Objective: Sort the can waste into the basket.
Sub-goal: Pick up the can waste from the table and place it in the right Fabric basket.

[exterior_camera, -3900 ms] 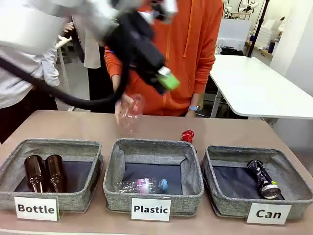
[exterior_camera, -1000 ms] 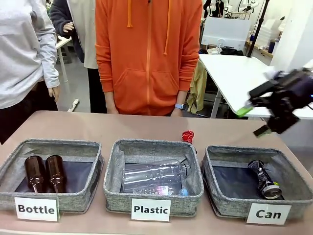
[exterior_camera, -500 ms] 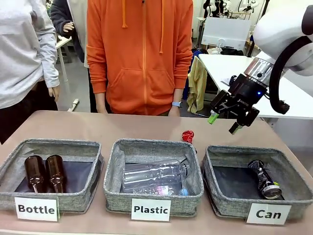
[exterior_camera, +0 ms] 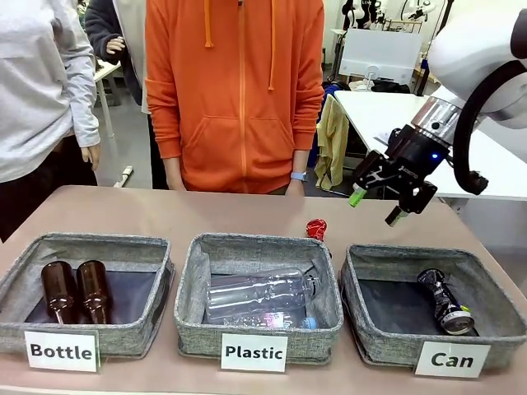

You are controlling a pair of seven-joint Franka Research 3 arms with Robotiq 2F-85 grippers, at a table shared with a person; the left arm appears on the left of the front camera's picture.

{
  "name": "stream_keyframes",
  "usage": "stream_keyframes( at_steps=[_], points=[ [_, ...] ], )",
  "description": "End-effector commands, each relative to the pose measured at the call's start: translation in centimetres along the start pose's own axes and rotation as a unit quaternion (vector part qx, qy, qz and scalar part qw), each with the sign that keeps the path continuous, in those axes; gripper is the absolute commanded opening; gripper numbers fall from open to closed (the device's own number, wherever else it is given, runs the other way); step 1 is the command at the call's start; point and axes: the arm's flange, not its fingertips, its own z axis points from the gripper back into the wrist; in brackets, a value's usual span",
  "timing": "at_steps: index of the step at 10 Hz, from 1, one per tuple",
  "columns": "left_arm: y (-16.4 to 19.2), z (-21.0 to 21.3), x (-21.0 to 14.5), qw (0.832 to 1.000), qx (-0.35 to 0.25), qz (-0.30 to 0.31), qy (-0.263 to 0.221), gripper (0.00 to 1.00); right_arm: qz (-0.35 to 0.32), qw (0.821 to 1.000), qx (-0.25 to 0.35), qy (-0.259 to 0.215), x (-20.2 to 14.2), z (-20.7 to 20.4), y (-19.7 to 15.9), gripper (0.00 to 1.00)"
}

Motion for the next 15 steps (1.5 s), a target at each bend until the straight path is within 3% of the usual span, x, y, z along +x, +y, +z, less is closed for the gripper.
stream_keyframes(
  at_steps=[1, 3, 7, 9, 11, 15],
  points=[
    [-0.4, 0.0, 0.1, 1.0, -0.007, 0.004, -0.005, 1.0, -0.109, 0.993, -0.036, -0.03, 1.8, -1.5, 4.4, 1.0],
    [-0.4, 0.0, 0.1, 1.0, -0.007, 0.004, -0.005, 1.0, -0.199, 0.969, -0.135, -0.05, 5.1, -4.6, 8.5, 1.0],
    [-0.4, 0.0, 0.1, 1.0, -0.007, 0.004, -0.005, 1.0, -0.228, 0.945, -0.223, -0.076, 8.5, -10.1, 9.2, 1.0],
    [-0.4, 0.0, 0.1, 1.0, -0.007, 0.004, -0.005, 1.0, -0.202, 0.948, -0.228, -0.092, 10.1, -12.4, 7.4, 1.0],
    [-0.4, 0.0, 0.1, 1.0, -0.007, 0.004, -0.005, 1.0, -0.199, 0.95, -0.23, -0.077, 11.8, -14.5, 4.3, 1.0],
    [-0.4, 0.0, 0.1, 1.0, -0.007, 0.004, -0.005, 1.0, -0.124, 0.969, -0.186, -0.107, 12.3, -17.9, 1.6, 1.0]
  ],
)
